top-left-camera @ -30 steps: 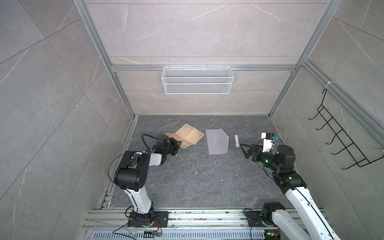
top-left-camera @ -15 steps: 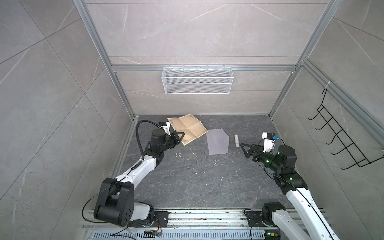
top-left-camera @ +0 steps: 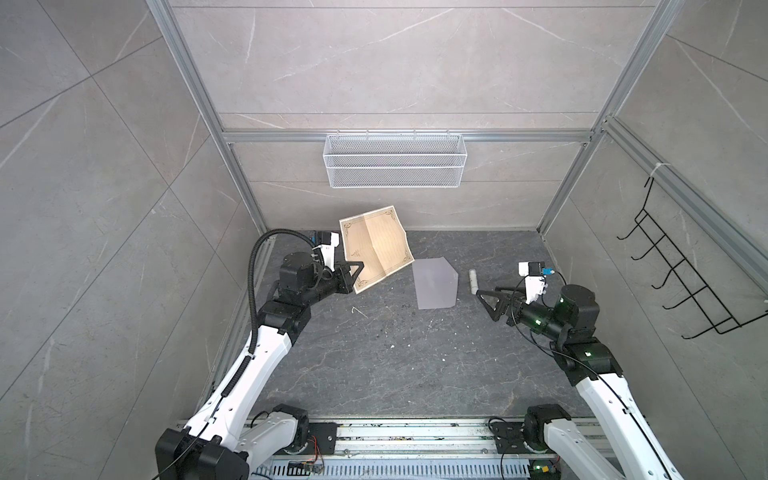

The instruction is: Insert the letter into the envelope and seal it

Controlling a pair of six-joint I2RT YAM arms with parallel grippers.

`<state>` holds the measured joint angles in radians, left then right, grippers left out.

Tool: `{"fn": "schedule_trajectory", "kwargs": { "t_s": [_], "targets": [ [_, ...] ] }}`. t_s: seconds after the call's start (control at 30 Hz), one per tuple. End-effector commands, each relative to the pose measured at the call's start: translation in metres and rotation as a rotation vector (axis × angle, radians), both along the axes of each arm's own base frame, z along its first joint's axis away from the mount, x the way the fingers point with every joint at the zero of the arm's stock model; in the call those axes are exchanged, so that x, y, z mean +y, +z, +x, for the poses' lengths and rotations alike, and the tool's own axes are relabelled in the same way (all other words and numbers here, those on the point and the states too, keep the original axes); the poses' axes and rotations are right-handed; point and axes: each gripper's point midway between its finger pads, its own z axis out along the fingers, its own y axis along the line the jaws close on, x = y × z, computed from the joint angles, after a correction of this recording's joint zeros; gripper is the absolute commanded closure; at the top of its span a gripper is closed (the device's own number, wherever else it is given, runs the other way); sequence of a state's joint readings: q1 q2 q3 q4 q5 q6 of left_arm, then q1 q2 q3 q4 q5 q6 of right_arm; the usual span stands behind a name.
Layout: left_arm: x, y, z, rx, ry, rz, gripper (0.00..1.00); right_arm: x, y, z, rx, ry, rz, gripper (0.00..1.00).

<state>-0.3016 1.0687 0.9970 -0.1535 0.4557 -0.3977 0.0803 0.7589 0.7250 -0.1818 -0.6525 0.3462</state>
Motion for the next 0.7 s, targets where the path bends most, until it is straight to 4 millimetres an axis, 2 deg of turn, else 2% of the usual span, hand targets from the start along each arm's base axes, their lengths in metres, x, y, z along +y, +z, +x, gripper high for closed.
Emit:
{"fn": "schedule_trajectory", "kwargs": {
  "t_s": [0.0,0.17,0.33,0.67],
  "targets": [
    [-0.005,0.012,-0.031,-0.083,-0.121,0.124,1.00,0.010,0.015,-0.008,-0.035,0.079,-0.003,0.01],
    [-0.012,0.023,-0.063,-0.192,-0.238,0.232,1.00,0.014,0.016,-0.013,-0.039,0.109,-0.011,0.01],
    [-0.015,0.028,-0.085,-0.247,-0.332,0.312,1.00,0.019,0.015,-0.018,-0.048,0.135,-0.034,0.01],
    [-0.020,0.027,-0.106,-0.324,-0.439,0.431,1.00,0.046,0.011,-0.025,-0.063,0.213,-0.094,0.01]
  ]
}}
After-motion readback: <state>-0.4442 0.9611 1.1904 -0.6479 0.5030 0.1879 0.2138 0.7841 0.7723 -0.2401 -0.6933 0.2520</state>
